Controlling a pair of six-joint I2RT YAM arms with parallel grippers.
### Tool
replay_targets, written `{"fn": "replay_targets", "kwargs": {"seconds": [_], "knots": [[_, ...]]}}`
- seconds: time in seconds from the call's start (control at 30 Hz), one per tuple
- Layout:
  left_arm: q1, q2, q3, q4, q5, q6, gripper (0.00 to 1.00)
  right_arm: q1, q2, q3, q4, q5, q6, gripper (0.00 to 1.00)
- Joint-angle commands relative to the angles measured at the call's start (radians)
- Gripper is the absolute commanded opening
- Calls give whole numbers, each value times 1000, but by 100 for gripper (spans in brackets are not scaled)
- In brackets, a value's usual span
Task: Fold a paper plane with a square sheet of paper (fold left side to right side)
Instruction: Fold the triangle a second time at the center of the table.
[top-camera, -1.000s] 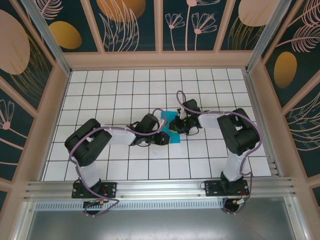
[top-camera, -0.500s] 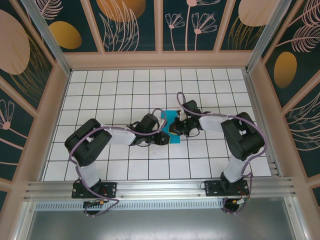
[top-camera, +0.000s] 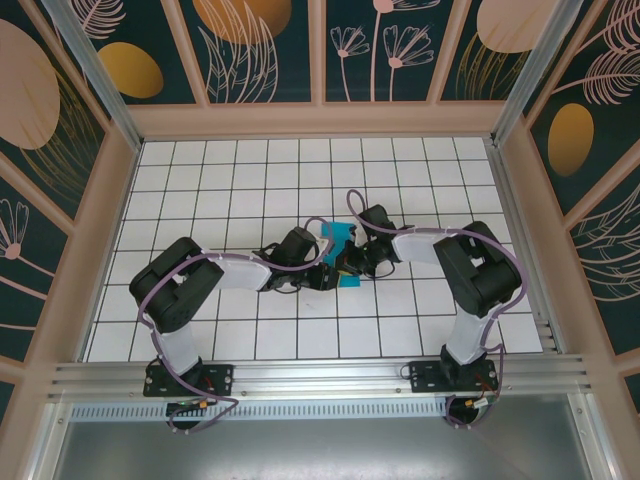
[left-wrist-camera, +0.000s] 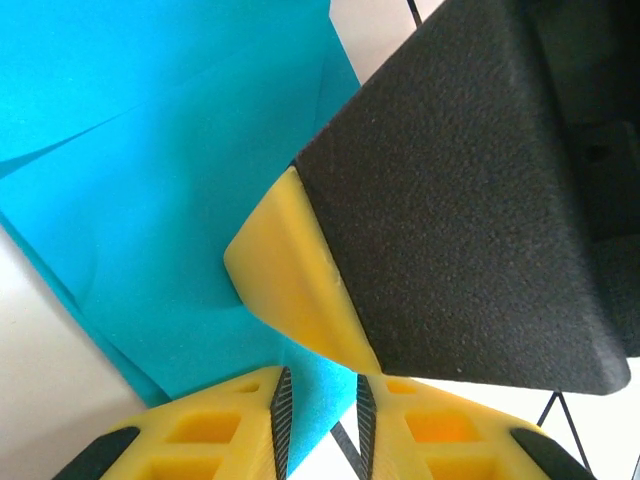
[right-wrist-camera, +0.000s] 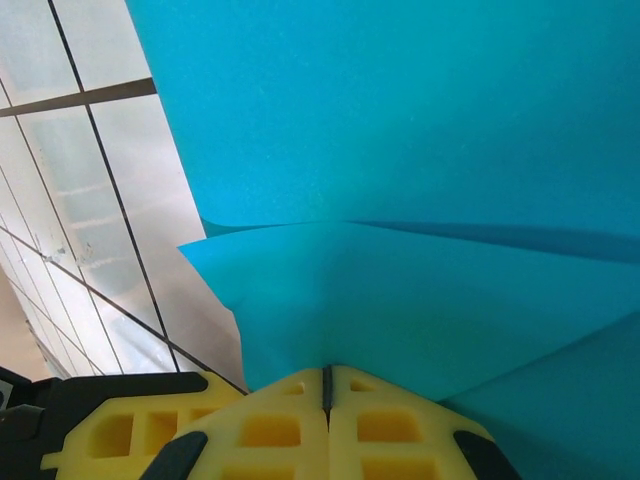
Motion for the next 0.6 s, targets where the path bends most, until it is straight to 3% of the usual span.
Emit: {"fn": "replay_targets", "kwargs": {"seconds": [0.0,0.57], "knots": [[2,31,-20,-89,-6,-8,27,16,34,9,-25,75,-25,5],[3,45,-40,-89,-10,-10,27,-54,14,29,-30,131,-96,7]]}}
